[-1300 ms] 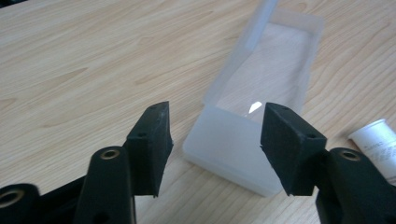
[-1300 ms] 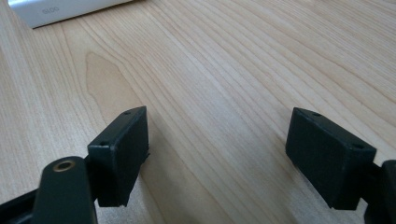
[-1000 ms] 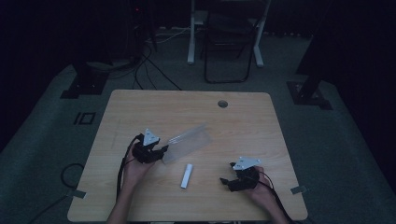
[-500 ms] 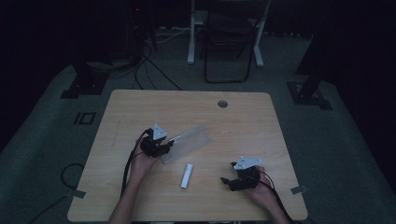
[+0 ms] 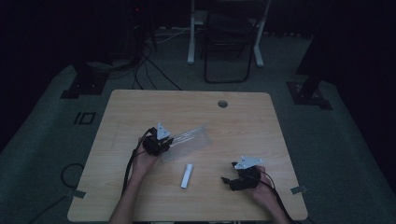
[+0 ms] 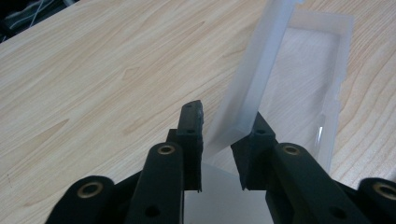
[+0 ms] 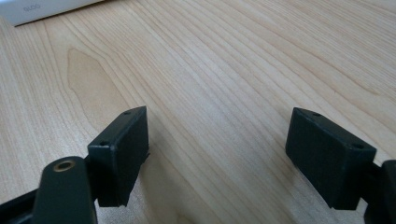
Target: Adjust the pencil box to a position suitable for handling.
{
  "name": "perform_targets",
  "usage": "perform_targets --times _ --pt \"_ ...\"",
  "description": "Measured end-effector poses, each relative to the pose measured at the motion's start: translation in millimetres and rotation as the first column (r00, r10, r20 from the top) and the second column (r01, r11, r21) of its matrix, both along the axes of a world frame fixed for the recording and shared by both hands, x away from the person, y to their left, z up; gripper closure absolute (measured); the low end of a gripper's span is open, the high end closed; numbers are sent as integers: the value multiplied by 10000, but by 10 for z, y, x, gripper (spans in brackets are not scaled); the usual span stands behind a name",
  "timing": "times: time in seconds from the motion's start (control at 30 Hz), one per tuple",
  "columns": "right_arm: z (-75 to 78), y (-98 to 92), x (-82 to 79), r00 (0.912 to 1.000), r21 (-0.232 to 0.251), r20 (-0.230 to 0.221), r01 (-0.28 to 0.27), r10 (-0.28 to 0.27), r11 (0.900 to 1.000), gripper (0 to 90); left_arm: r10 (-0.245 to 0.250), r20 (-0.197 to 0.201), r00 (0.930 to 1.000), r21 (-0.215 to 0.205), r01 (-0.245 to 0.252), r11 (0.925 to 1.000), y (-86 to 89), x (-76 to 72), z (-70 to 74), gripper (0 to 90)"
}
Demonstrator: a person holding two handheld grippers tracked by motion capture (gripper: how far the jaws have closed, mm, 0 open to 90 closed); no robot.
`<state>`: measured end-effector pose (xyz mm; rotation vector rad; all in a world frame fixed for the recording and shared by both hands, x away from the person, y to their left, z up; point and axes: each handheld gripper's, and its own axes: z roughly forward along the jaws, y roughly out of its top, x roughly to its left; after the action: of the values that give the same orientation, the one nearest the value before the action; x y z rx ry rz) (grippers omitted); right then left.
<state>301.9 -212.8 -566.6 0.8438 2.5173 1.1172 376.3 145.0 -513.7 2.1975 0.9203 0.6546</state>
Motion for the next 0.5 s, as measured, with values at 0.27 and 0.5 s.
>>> perform_targets --times 0.27,0.5 --pt "0 0 0 10000 0 2 1 -1 10000 213 43 68 10000 53 -43 10000 36 -21 0 801" --pt "0 0 0 10000 1 1 1 -1 10000 213 271 113 9996 180 -273 9995 146 -54 2 802"
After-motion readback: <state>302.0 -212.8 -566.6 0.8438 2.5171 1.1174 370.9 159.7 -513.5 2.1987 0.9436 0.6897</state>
